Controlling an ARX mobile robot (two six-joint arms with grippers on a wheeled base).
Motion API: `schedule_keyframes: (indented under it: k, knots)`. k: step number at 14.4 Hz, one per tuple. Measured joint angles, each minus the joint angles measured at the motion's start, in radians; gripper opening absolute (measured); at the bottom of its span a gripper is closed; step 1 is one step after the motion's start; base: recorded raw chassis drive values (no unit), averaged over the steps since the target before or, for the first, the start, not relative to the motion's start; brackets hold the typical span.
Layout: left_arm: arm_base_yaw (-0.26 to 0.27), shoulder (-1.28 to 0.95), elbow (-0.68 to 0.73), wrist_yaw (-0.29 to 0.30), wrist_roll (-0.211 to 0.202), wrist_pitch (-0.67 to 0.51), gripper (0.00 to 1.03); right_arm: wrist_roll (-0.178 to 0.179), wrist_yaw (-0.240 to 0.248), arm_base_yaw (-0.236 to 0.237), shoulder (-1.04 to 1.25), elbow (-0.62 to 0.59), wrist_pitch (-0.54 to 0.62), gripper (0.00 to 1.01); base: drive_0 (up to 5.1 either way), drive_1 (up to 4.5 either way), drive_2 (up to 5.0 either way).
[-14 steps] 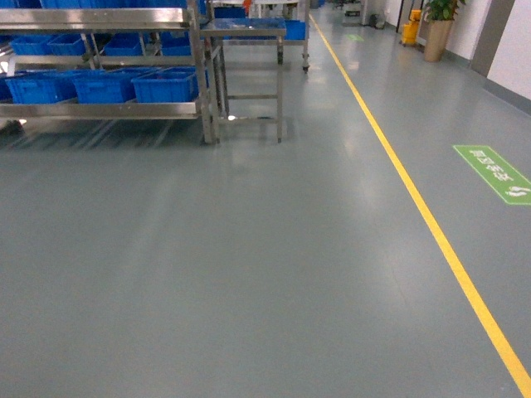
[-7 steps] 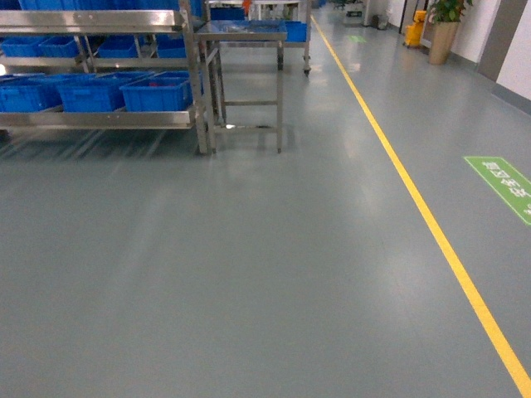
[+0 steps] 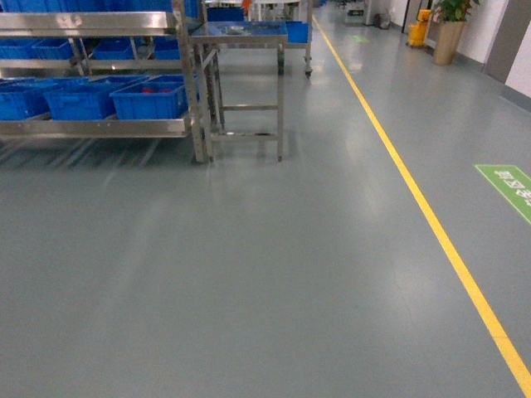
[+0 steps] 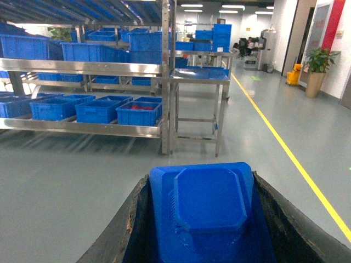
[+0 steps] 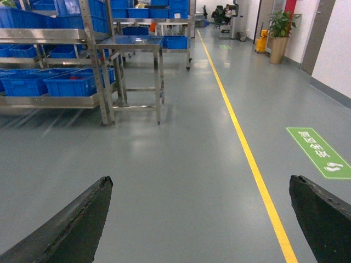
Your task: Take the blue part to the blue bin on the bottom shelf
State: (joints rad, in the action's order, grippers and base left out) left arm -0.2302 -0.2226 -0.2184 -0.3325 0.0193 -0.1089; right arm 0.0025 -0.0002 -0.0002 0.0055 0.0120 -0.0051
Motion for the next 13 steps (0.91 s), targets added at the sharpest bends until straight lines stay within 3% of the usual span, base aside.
schedule_keyframes:
  k: [13]
  knots:
    - [0.000, 0.000, 0.000, 0.000, 0.000, 0.003, 0.44, 0.000, 0.000, 0.000, 0.000, 0.000, 0.001, 0.98, 0.0, 4.32, -4.3]
